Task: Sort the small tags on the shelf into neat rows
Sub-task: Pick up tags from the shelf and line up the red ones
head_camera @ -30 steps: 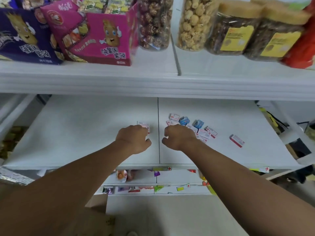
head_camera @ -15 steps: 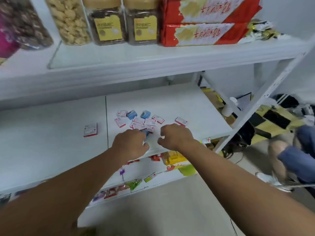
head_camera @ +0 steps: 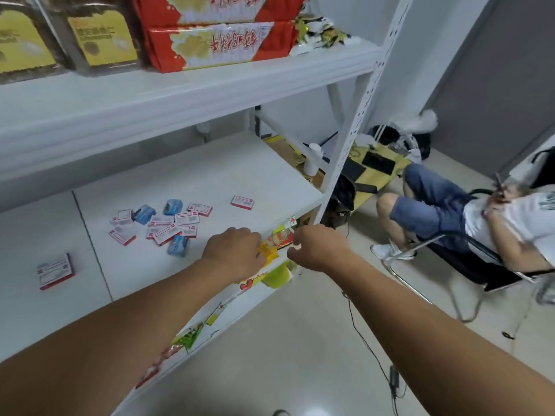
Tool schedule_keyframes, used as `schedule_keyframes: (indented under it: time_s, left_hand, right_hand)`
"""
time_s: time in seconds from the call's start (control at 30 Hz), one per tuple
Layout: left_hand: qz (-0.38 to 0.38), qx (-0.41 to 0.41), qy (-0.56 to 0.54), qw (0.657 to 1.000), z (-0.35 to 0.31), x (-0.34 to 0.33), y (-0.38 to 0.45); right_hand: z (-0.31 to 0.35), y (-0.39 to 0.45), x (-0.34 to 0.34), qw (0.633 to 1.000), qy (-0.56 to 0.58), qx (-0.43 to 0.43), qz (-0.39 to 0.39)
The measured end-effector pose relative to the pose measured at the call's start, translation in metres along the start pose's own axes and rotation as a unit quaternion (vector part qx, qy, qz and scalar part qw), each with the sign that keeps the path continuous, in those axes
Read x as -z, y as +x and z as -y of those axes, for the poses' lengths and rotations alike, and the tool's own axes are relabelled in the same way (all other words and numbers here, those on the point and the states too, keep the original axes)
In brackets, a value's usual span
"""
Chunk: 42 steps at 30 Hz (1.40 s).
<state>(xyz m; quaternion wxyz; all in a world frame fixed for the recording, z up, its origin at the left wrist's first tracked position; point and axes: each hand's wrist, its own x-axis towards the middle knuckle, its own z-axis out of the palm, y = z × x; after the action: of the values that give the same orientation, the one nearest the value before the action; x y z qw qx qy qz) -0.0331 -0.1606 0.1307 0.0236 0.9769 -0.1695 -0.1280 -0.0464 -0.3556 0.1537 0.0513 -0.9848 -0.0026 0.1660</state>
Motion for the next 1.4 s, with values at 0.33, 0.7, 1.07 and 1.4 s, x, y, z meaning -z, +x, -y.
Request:
schedule_keyframes:
  time_s: [0.33,0.7,1.07,1.4]
  left_hand:
    - [-0.015,-0.019,0.003,1.0,-0.001,-0.008,-0.006]
    - [-0.004,0.062,0.021,0.998,-0.011,0.002,-0.001]
    - [-0.017,0.194,-0.041,0.98,-0.089,0.005,0.038]
    - [0.022,0.282,-0.046,0.958,-0.115,0.003,0.028]
  right_hand:
    - [0.004,-0.021,-0.011,1.0,-0.005,-0.018,-0.006]
    - [-0.017,0.018,0.001,0.998,-0.004,0.06,-0.002]
    - [-0.096,0.075,0.022,0.979,-0.028,0.202,0.002]
    - [-0.101,0.098,0.022,0.959,-0.006,0.278,0.052]
